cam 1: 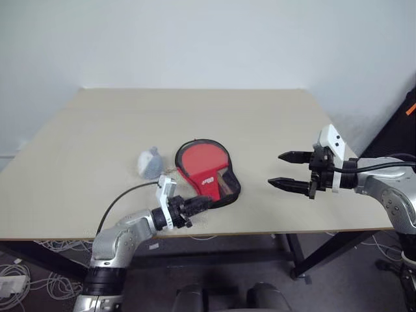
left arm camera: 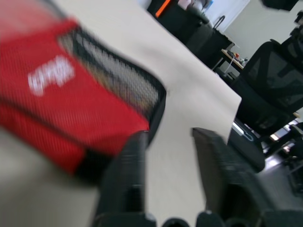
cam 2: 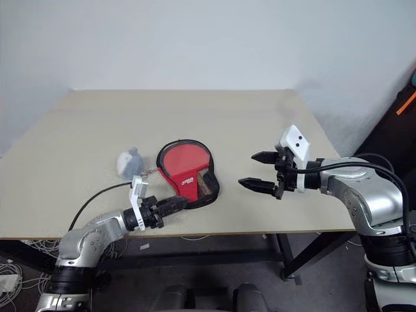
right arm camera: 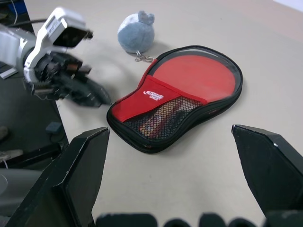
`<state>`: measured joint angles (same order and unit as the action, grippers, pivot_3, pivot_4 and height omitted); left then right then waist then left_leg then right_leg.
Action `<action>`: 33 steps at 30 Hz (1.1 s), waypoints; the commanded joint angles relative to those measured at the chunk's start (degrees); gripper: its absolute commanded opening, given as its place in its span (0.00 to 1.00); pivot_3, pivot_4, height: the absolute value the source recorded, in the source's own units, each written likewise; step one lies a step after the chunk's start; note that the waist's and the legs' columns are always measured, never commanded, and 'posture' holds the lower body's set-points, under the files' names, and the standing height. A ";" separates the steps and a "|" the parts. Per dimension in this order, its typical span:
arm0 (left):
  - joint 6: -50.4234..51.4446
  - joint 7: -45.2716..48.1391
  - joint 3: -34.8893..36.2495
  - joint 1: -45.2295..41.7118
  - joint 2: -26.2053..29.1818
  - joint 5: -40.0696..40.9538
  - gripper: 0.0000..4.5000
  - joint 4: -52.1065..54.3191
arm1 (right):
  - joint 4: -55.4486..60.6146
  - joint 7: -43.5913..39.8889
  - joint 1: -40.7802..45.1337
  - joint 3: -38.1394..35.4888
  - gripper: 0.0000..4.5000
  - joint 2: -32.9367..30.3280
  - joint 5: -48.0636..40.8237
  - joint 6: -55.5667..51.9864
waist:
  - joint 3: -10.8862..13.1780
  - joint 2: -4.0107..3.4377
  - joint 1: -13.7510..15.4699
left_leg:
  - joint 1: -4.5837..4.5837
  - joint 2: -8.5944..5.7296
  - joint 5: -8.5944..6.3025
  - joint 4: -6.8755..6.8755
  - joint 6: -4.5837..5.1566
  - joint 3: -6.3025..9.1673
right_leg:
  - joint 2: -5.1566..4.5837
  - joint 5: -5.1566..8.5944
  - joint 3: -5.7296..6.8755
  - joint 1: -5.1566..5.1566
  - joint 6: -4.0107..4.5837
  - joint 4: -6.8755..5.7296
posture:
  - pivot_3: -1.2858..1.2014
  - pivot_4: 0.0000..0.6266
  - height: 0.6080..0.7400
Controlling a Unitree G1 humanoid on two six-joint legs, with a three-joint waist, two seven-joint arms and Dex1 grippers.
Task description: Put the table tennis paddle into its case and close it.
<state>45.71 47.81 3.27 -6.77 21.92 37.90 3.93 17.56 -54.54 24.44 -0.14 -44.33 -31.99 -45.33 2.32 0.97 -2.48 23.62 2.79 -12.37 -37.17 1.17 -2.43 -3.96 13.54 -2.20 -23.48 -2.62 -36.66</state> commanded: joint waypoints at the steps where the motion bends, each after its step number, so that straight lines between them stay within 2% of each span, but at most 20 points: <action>1: -0.75 -1.24 0.26 0.05 -0.45 0.47 0.65 2.50 | 1.81 0.39 0.63 -0.67 1.00 0.09 -0.69 0.30 | 0.00 0.00 0.03 | 0.00 0.00 0.00 -0.01 0.00 0.00 | 0.00 0.00 0.00 0.00 0.00 0.00 | 0.52 0.00 1.00; 3: -0.48 -1.96 0.49 0.20 -0.86 0.71 0.80 1.99 | 1.84 0.53 0.53 -0.69 1.00 0.23 -0.74 0.18 | 0.00 0.00 0.02 | 0.00 -0.01 0.00 -0.01 0.00 0.00 | 0.00 0.00 0.00 0.01 0.00 0.00 | 0.52 0.00 1.00; 11: 3.45 -3.75 2.94 0.61 -1.87 4.71 0.80 1.15 | 2.61 1.37 -0.16 -0.95 1.00 0.57 -1.09 -0.56 | 0.00 0.00 0.00 | 0.00 -0.01 0.00 -0.01 0.00 0.01 | 0.00 0.00 0.00 0.01 0.00 0.00 | 0.52 0.00 1.00; 23: 13.35 -11.85 13.80 2.75 -3.70 16.89 0.80 2.11 | 4.31 2.41 -1.66 -1.73 1.00 0.21 -1.94 -1.53 | 0.00 0.01 0.00 | -0.01 -0.01 -0.01 -0.02 0.00 0.03 | 0.00 0.00 0.01 0.01 0.00 0.00 | 0.52 0.00 1.00; 33: 13.91 -16.92 13.56 0.80 -7.41 16.62 0.80 -0.64 | 4.24 3.19 -0.99 -1.08 1.00 0.90 -2.15 -1.81 | -0.01 0.01 0.02 | -0.01 -0.03 -0.01 -0.04 0.00 0.03 | -0.01 0.00 0.01 0.04 0.01 0.00 | 0.52 0.00 1.00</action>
<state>59.59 31.33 16.76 -4.95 14.80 53.28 2.90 20.25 -51.66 22.05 -0.19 -43.60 -33.22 -47.37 2.32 0.98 -2.46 23.62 2.76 -12.38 -37.21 1.16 -2.40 -3.97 13.54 -2.19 -23.44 -2.62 -36.65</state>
